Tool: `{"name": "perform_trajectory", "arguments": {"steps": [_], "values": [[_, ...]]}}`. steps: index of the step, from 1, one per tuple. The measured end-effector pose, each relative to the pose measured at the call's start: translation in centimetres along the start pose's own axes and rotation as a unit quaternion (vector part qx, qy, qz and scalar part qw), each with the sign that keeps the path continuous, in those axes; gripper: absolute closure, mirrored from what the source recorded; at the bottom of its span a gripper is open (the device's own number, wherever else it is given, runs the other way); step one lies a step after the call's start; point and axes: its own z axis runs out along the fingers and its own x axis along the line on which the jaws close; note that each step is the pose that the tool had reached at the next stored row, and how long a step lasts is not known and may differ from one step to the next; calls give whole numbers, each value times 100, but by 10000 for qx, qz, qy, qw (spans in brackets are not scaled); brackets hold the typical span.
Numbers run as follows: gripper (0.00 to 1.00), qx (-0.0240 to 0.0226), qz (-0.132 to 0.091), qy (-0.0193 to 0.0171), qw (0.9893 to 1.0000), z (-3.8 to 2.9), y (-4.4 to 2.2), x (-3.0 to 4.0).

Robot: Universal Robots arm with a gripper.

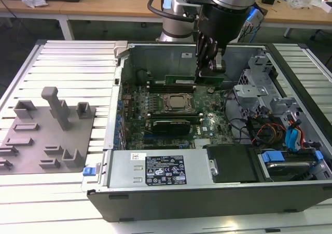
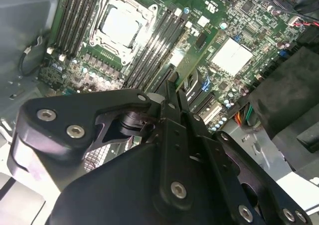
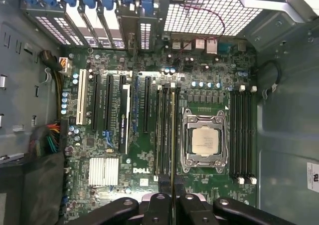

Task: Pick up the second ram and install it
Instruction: 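Insert the second ram into the second slot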

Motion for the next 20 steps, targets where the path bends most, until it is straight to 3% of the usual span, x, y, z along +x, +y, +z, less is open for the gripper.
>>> {"name": "perform_trajectory", "arguments": {"steps": [8,12,20], "values": [[87,-3,1,0,10000,63,-5,4],[87,-4,1,0,10000,127,-11,8],[87,-4,1,0,10000,175,-15,11]]}}
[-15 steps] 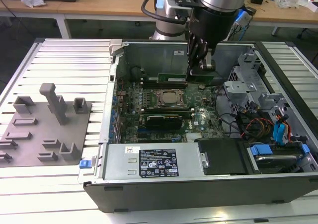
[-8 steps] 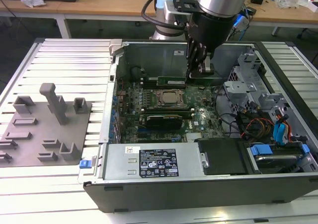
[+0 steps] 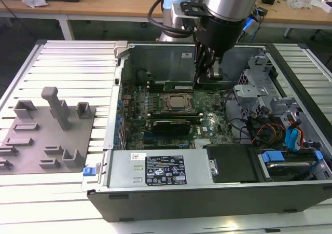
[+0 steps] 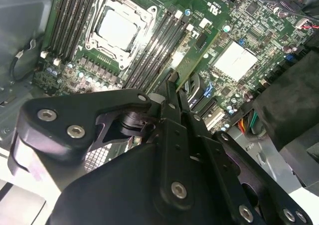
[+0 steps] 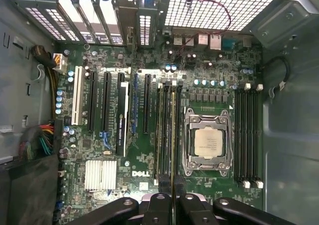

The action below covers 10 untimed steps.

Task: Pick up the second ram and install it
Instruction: 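Insert the second ram into the second slot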

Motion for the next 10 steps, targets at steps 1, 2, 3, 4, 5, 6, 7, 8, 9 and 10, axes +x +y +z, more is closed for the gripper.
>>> {"name": "perform_trajectory", "arguments": {"steps": [1,2,3,4,5,6,7,8,9,10], "values": [[87,0,0,0,10000,3,0,0],[87,0,0,0,10000,9,-1,1],[87,0,0,0,10000,17,-2,1],[87,0,0,0,10000,25,-2,2],[87,0,0,1,10000,33,-3,2],[87,0,0,1,10000,44,-4,3],[87,0,0,0,10000,51,-4,3],[87,0,0,0,10000,56,-5,4],[87,0,0,0,10000,63,-6,4],[87,0,0,0,10000,74,-7,5]]}}
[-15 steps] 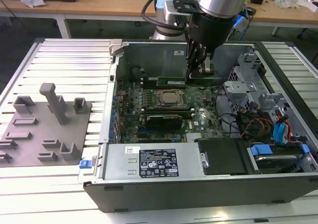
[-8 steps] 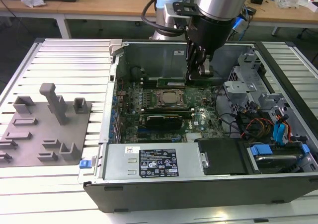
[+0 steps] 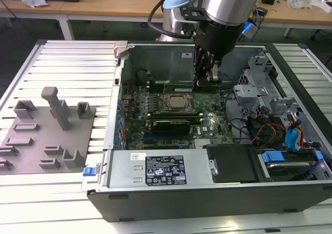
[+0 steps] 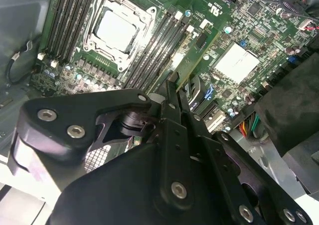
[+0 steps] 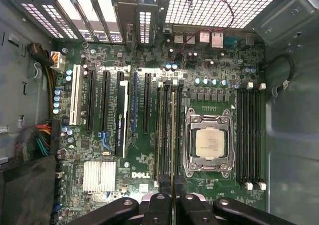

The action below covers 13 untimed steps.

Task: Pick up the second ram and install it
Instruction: 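Insert the second ram into the second slot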

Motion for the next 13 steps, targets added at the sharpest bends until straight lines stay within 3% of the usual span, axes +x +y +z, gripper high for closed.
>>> {"name": "perform_trajectory", "arguments": {"steps": [13], "values": [[87,0,0,-1,10000,85,-7,5]]}}
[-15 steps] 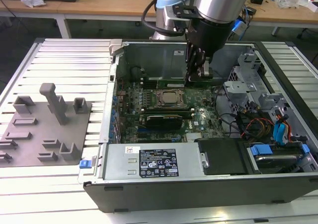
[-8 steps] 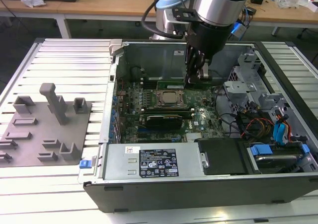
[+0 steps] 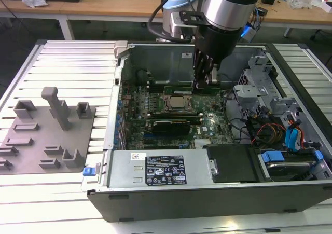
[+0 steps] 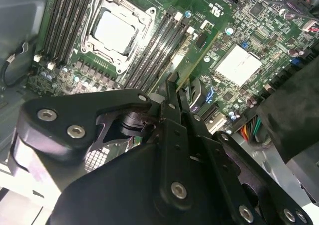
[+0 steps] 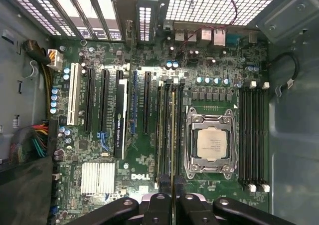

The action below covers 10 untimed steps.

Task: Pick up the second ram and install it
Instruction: 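Insert the second ram into the second slot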

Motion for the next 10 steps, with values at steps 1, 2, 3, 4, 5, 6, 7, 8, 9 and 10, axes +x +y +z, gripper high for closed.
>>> {"name": "perform_trajectory", "arguments": {"steps": [1,2,3,4,5,6,7,8,9,10], "values": [[87,0,1,1,10000,12,2,-1],[87,0,1,1,10000,19,8,-3],[87,0,0,0,10000,25,14,-6],[87,0,0,0,10000,36,32,-12],[87,0,0,0,10000,53,49,-20],[87,0,0,1,10000,76,70,-26],[87,0,0,1,10000,90,82,-30],[87,0,0,1,10000,98,89,-33],[87,0,0,0,10000,118,97,-41],[87,0,2,0,10000,139,107,-63]]}}
